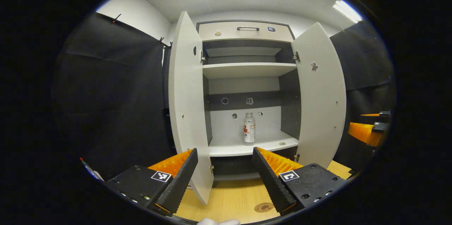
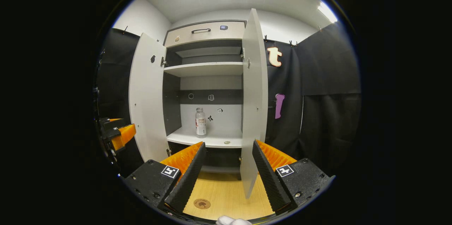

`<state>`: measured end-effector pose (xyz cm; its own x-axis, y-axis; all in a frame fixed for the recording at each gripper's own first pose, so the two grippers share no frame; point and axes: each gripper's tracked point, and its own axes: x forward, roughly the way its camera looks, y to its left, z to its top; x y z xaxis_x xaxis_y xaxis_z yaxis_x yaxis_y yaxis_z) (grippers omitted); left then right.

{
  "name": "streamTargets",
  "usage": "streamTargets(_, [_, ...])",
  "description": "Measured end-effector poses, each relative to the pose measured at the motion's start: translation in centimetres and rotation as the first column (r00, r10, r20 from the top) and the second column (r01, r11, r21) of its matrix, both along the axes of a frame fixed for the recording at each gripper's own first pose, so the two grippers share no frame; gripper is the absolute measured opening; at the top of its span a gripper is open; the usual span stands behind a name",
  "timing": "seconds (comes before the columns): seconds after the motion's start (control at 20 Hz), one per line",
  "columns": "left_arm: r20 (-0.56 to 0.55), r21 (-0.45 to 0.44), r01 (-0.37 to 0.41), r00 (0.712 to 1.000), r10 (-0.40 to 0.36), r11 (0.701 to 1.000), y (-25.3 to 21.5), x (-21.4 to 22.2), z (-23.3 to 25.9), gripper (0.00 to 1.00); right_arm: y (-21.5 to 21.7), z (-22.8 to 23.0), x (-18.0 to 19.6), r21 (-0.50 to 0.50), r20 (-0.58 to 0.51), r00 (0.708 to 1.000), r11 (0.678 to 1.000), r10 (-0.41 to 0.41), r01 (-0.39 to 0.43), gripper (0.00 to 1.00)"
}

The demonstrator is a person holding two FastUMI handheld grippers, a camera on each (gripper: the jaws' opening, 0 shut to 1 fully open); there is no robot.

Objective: Grasp the bottle in the cabinet with the left hand and place it on the coaster, then close the right door with the right hand and the left door with the left hand.

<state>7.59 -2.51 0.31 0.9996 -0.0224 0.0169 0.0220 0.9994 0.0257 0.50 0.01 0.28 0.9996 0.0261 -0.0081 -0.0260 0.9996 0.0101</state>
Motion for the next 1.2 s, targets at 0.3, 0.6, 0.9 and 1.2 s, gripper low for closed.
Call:
streamTargets(0.3, [0.051, 0.001, 0.044, 0.998, -0.044, 0.999, -3.5, 9.9, 1.9, 0.95, 0.0, 0.2, 0.4, 0.003, -0.012, 0.999, 1.0, 0.031, -0.031, 0.82])
streamTargets(0.6, [0.086, -0.01, 0.08, 0.993, -0.078, 0.997, -7.9, 22.9, 3.5, 0.95, 0.3, 0.5, 0.7, -0.018, -0.009, 0.997, 0.997, 0.076, -0.076, 0.82])
streamTargets(0.9, [0.061, -0.032, 0.056, 0.997, -0.054, 0.998, -10.3, 33.9, 1.1, 0.96, 1.0, 0.1, 0.9, -0.05, -0.043, 0.989, 0.988, 0.142, -0.144, 0.82])
streamTargets(1.2, [-0.007, -0.045, -0.004, 1.0, 0.004, 0.999, -10.2, 41.6, -3.3, 0.96, 0.9, -0.6, 0.6, -0.084, -0.08, 0.98, 0.979, 0.181, -0.187, 0.82])
